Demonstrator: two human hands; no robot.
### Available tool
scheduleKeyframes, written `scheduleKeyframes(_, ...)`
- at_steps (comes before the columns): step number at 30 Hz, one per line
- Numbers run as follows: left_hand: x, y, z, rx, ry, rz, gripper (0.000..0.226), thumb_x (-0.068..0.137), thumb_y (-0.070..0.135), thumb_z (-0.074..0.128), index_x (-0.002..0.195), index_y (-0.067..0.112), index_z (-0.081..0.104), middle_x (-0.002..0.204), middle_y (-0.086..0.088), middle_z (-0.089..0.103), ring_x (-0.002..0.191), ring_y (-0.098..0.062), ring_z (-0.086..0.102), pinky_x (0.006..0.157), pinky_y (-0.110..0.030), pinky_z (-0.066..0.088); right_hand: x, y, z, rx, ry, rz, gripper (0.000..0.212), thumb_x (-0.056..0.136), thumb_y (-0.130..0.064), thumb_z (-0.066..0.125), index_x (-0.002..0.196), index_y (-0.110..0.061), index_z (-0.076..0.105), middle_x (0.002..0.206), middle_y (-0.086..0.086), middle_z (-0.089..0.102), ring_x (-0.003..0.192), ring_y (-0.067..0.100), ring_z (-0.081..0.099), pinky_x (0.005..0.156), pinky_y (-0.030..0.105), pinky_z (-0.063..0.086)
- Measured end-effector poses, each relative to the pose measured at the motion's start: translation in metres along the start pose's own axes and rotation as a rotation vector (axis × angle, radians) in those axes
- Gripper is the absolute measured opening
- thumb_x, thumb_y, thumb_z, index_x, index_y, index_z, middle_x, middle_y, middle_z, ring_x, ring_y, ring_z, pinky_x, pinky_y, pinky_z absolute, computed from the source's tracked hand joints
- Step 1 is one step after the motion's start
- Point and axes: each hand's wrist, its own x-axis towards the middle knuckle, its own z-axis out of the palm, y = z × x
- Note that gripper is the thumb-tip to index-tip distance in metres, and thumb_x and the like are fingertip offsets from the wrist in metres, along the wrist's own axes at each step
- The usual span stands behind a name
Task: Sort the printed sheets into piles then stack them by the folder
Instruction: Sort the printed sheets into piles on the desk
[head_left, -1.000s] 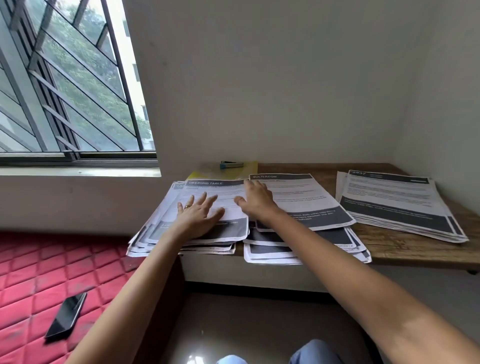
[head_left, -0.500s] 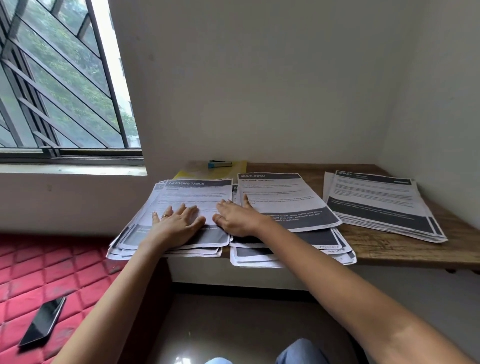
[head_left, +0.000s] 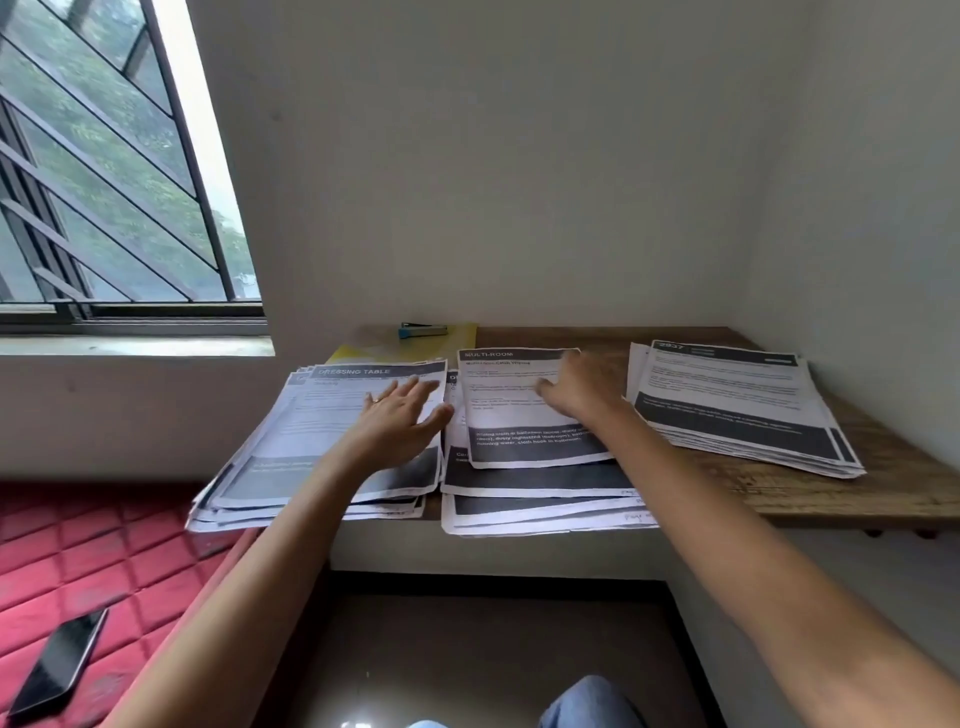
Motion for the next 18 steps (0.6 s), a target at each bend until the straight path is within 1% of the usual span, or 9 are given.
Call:
scheduleKeyframes(3,0.005,0.020,0.010,-0.035,-0.046,0.041,0.060,0.099,0.053,0.024,0.153,0.026,0.020,0.162,-0.001,0.009,0.149,-0.024,0.002,0.118,-0.050,-0.002,-0.001,0.030,0.000,-0.017,-0.073,0.190,0.070,0.086,-0.053,0.059,0.133,-0.002,0.046,0.135,0.021,0.046,0.124,0.039,0.041,0.104,0.047,0.036)
scheduleKeyframes(7,0.008,0.029,0.027,-0.026,-0.127,0.034,0.061,0.099,0.056,0.019,0.154,0.029,0.015,0.162,0.001,0.005,0.149,-0.024,0.000,0.117,-0.052,-0.004,-0.006,0.047,0.000,-0.035,-0.093,0.232,0.066,0.084,-0.056,0.059,0.129,-0.008,0.050,0.132,0.017,0.049,0.123,0.036,0.041,0.100,0.043,0.034)
scheduleKeyframes(13,0.010,0.030,0.037,0.038,-0.115,0.035,0.061,0.099,0.057,0.019,0.153,0.030,0.016,0.162,0.002,0.005,0.149,-0.023,0.001,0.118,-0.051,-0.006,-0.004,0.049,0.002,0.003,-0.032,0.225,0.049,0.085,-0.039,0.067,0.121,-0.009,0.055,0.123,0.013,0.057,0.118,0.033,0.048,0.099,0.042,0.033)
scheduleKeyframes(15,0.010,0.031,0.038,0.044,-0.115,0.031,0.061,0.098,0.058,0.018,0.153,0.030,0.017,0.162,0.003,0.006,0.149,-0.023,0.001,0.118,-0.050,-0.006,-0.002,0.049,0.004,0.024,0.023,0.243,0.041,0.085,-0.031,0.069,0.117,-0.010,0.057,0.120,0.012,0.061,0.115,0.033,0.052,0.098,0.043,0.034)
scheduleKeyframes(18,0.009,0.031,0.038,0.044,-0.115,0.027,0.061,0.098,0.058,0.017,0.153,0.030,0.017,0.162,0.003,0.006,0.149,-0.022,0.001,0.118,-0.050,-0.006,-0.001,0.050,0.006,0.020,0.129,0.242,0.030,0.086,-0.021,0.067,0.113,-0.010,0.059,0.115,0.012,0.063,0.110,0.033,0.055,0.095,0.043,0.038)
